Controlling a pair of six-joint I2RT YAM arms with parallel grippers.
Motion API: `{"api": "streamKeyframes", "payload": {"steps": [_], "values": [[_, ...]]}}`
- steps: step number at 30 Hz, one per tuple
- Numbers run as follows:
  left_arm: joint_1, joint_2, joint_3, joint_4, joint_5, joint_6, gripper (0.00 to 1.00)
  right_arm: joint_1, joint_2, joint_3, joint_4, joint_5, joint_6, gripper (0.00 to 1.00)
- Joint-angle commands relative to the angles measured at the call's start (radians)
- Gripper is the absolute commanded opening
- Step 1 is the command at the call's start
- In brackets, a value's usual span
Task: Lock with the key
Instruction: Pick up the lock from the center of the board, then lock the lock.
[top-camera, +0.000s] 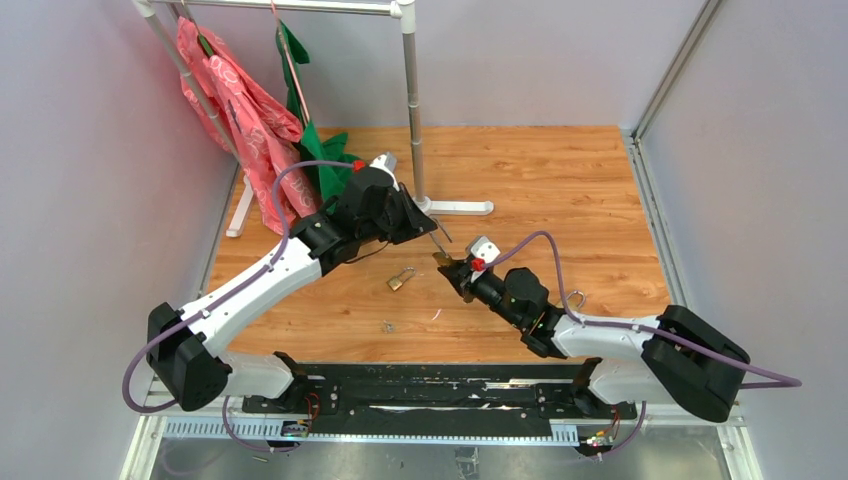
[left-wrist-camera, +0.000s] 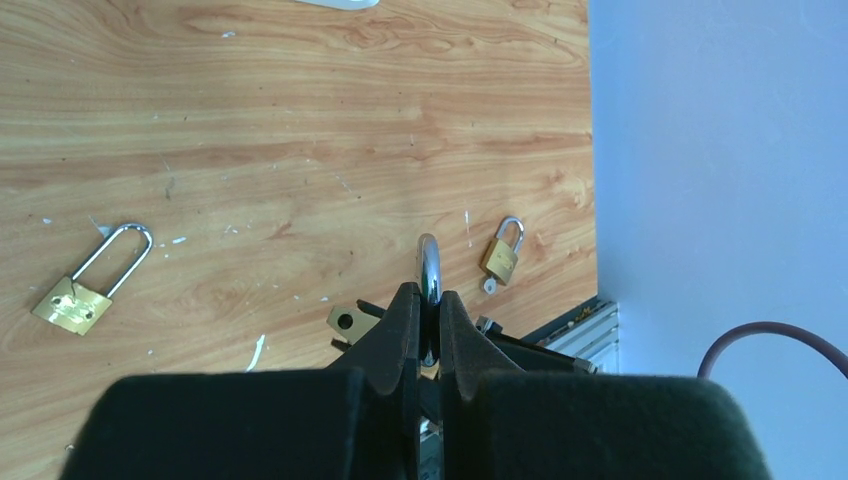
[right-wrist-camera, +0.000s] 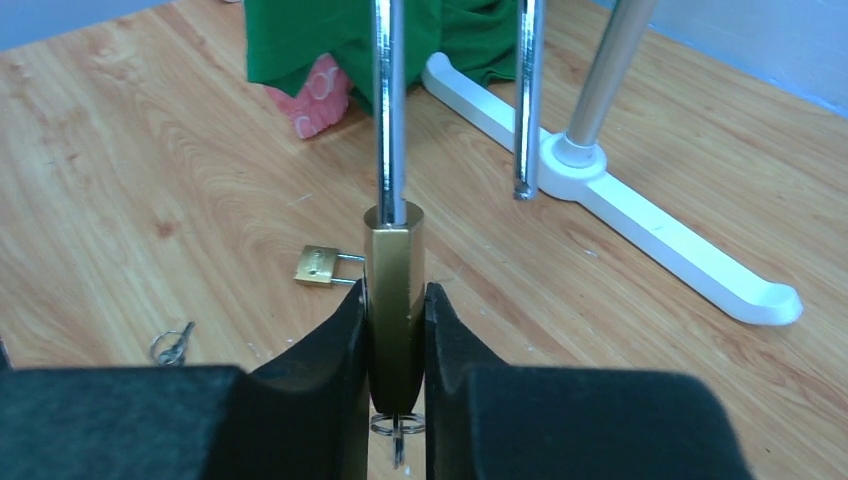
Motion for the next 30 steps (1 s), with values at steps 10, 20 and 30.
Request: {"api": "streamKeyframes", "payload": {"steps": [10,20,30], "values": [[0.009,-0.074,0.078,-0.04,-0.013,0.104,0.53,-0.015,-0.264,0.145,-0.48,-0.004,0.085,0.0],[0.088,-0.346,0.001,-0.079,0.312,0.774,0.77,-0.265,-0.461,0.425,-1.084,-0.53,0.163,0.0],[0.089,-0.313,0.06,-0.186,0.733,0.952,0.78,-0.317,-0.433,0.597,-1.24,-0.971,0.12,0.0]]}}
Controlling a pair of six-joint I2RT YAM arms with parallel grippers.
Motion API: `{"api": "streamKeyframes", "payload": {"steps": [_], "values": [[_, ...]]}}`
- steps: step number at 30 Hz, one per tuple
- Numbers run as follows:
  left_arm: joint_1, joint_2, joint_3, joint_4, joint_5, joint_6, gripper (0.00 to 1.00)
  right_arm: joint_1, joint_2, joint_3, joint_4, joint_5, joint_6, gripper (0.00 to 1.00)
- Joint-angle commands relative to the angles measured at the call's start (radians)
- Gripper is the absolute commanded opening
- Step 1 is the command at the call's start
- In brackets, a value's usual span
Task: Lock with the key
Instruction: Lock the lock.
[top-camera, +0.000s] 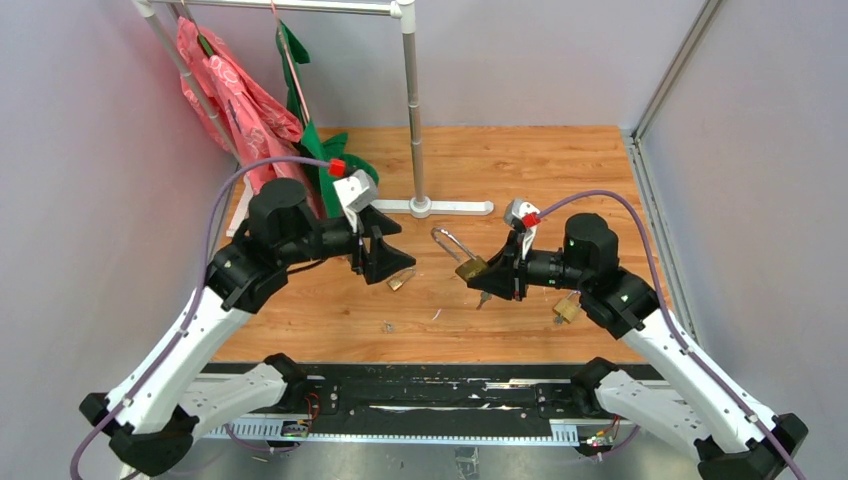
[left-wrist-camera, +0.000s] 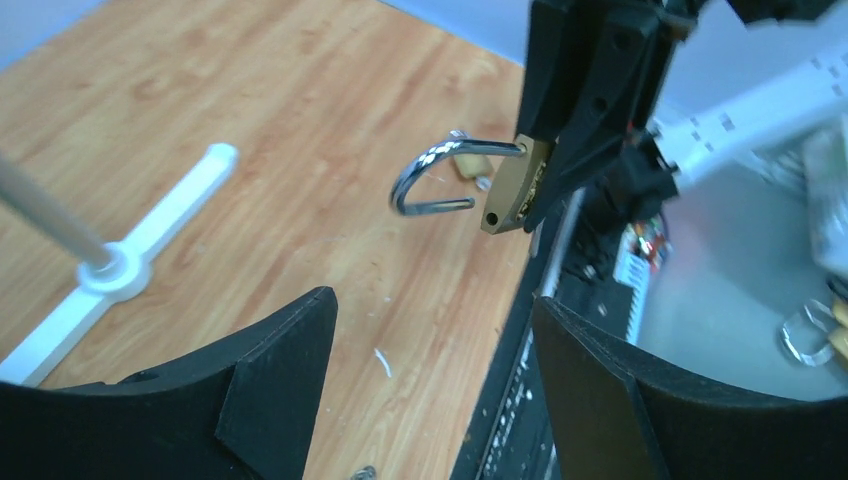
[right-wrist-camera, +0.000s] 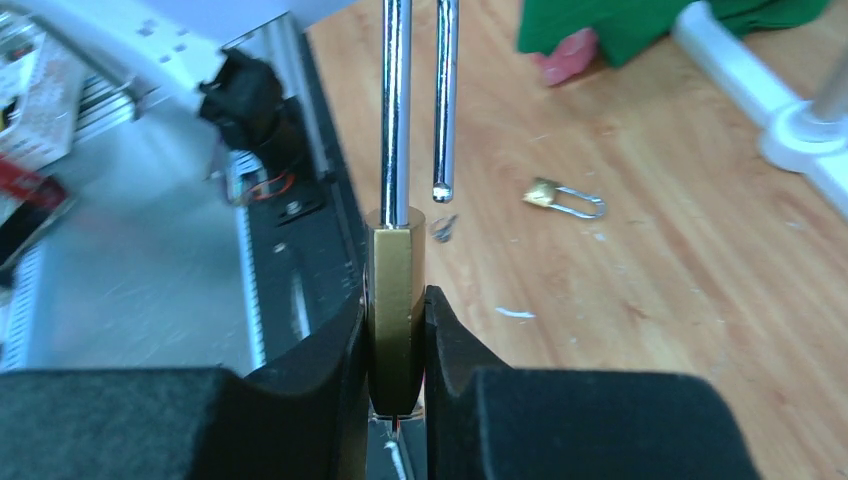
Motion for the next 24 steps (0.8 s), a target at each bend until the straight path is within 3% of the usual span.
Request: {"api": "streamKeyframes", "payload": {"steps": [1,5,10,20,24], "values": [[-0.001,0.09,0.072,-0.126,0.253,0.149,0.78,-0.011,0.045,0.14,-0.113,-0.248,-0.044,0.0],[-0.001,0.106,0.085,-0.196,0.3,0.214,0.78,-0.011,0.083,0.214,-0.243,-0.312,-0.107,0.0],[-0.001,0.082,0.074,-0.156,0.383,0.216,0.78,-0.009,0.121,0.267,-0.33,-0.349,-0.18,0.0],[-0.001,0.126,0.011,0.091,0.428,-0.006,0.79,0.026,0.146,0.274,-0.283,-0.338,-0.169,0.0],[-0.001,0.126,-0.005,0.112,0.398,-0.024,0.79,0.032,0.155,0.275,-0.262,-0.337,-0.163,0.0]]}}
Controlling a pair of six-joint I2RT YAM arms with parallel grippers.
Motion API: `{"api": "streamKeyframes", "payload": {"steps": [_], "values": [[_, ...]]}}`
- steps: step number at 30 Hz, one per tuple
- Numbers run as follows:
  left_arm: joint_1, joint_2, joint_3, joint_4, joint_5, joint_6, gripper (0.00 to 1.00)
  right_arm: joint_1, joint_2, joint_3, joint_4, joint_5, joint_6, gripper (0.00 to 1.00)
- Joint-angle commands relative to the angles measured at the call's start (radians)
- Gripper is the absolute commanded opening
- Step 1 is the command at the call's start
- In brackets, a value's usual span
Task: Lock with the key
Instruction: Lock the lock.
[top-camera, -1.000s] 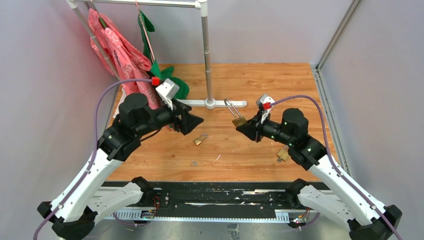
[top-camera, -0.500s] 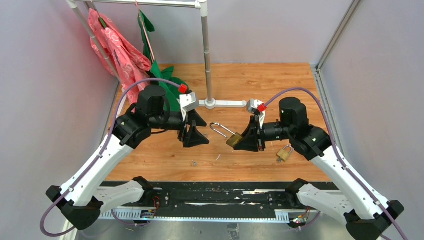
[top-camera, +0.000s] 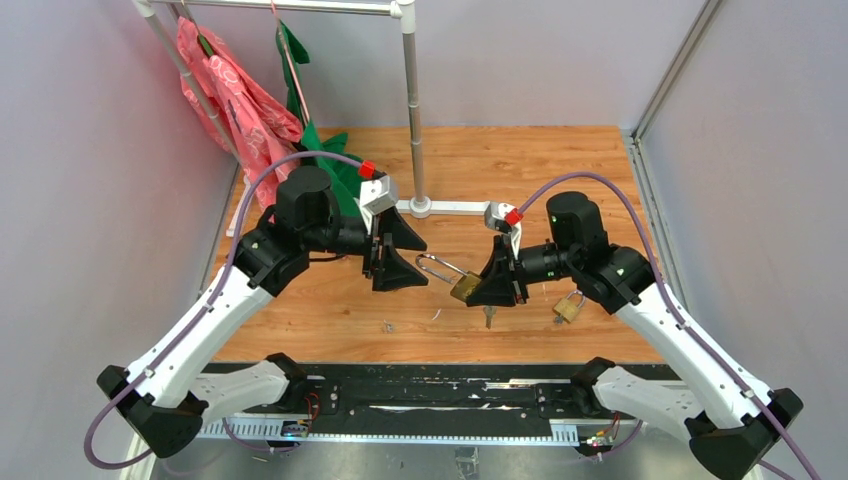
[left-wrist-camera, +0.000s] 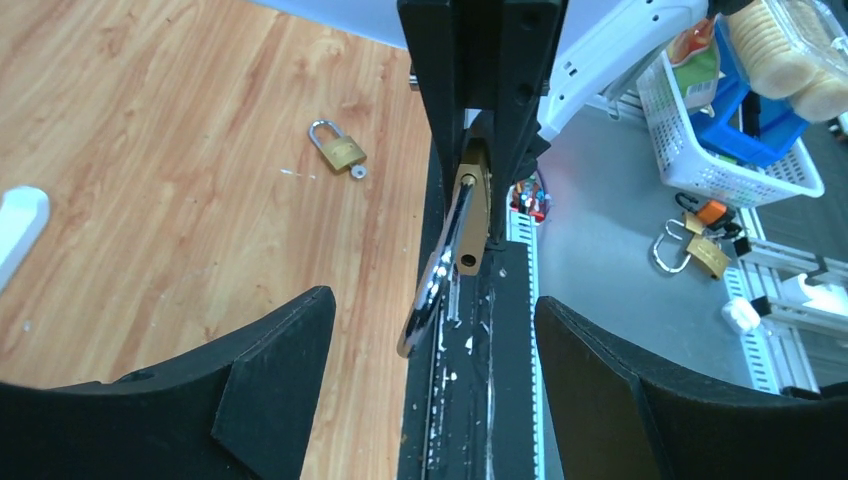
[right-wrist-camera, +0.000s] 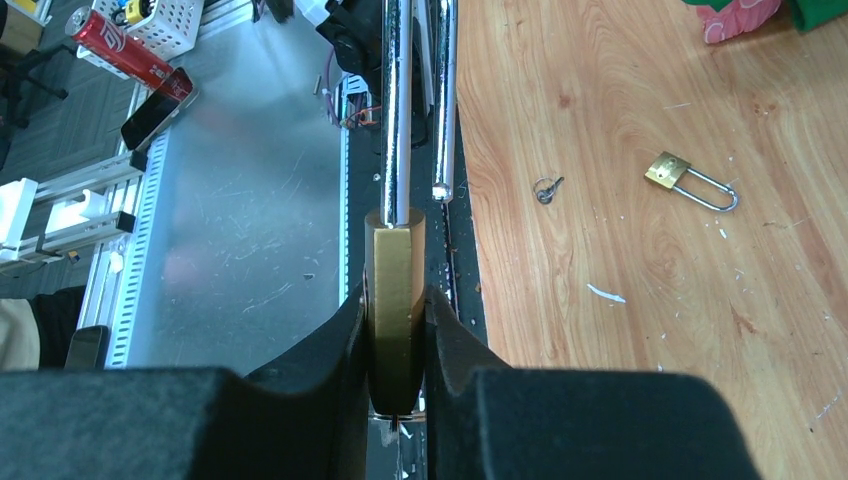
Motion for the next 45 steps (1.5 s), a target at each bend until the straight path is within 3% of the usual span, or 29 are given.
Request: {"api": "streamKeyframes", "payload": {"steps": [1,4,13,17,18,22,26,33,45], "values": [[-0.002,0.0,-0.027,0.086,0.007,-0.079,0.79,0.017,0.0,0.05,0.067,-0.038,-0.004,0.0],[-0.002,0.006,-0.024,0.098,0.01,-0.103,0.75,0.019,0.004,0.048,0.085,-0.033,0.0,0.0],[-0.002,0.028,-0.026,0.08,0.04,-0.099,0.37,0.025,-0.011,0.024,0.133,0.043,-0.004,0.0],[-0.002,0.033,-0.032,0.112,0.069,-0.125,0.04,0.029,-0.042,-0.043,0.246,0.004,0.009,0.0],[-0.002,0.031,-0.038,0.126,0.072,-0.145,0.0,0.028,-0.055,-0.064,0.278,-0.001,0.013,0.0],[-0.008,-0.009,-0.096,0.203,0.063,-0.224,0.0,0.029,-0.096,-0.117,0.369,-0.002,0.036,0.0],[-0.01,-0.056,-0.149,0.23,0.025,-0.231,0.0,0.028,-0.061,-0.097,0.351,-0.021,0.04,0.0],[-0.008,-0.085,-0.203,0.267,-0.067,-0.263,0.0,0.027,-0.038,-0.083,0.388,0.02,0.184,0.0],[0.037,-0.143,-0.293,0.371,-0.211,-0.372,0.0,0.027,-0.186,-0.311,0.928,0.262,0.639,0.0]]}}
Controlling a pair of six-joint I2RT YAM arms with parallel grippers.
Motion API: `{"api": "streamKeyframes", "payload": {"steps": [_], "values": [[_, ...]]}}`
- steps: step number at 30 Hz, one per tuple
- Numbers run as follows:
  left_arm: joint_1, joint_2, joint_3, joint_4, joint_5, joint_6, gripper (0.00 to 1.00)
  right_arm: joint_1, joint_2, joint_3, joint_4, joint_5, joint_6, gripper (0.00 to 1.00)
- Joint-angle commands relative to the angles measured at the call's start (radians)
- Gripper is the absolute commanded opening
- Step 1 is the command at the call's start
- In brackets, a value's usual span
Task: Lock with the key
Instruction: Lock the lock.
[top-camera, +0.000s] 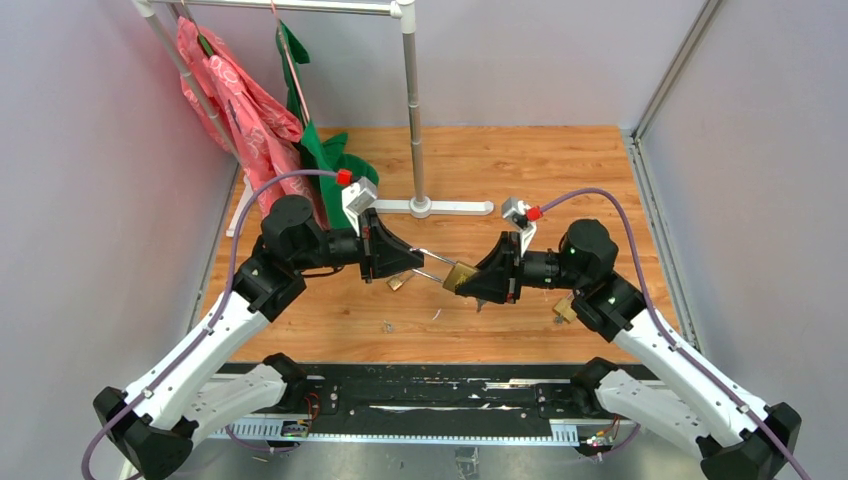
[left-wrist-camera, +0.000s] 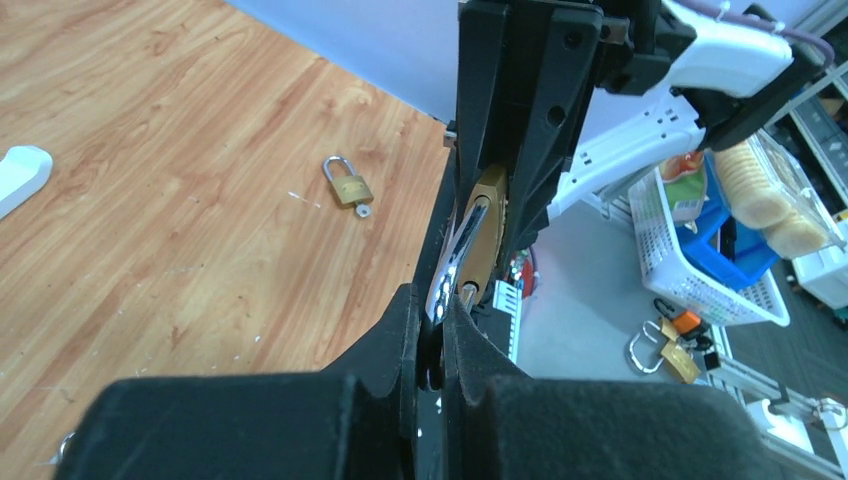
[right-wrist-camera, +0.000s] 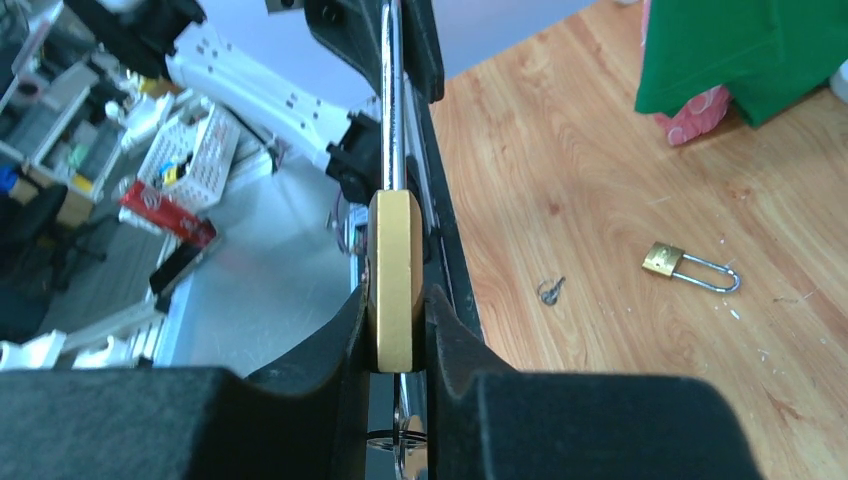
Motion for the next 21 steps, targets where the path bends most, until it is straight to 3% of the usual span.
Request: {"api": "streamKeyframes", "payload": {"steps": [1,12,21], "values": [[0.017,-0.01,-0.034,0.056,-0.079,-0.045,0.0,0.01,-0.074,-0.061,0.4,0.187,0.246,0.0],[0.023,-0.02,-0.098,0.15,-0.088,-0.129,0.0,0.01,-0.133,-0.186,0.635,0.432,0.355,0.0],[0.022,-0.01,-0.139,0.248,-0.081,-0.214,0.0,0.01,-0.081,-0.219,0.797,0.446,0.433,0.0]]}}
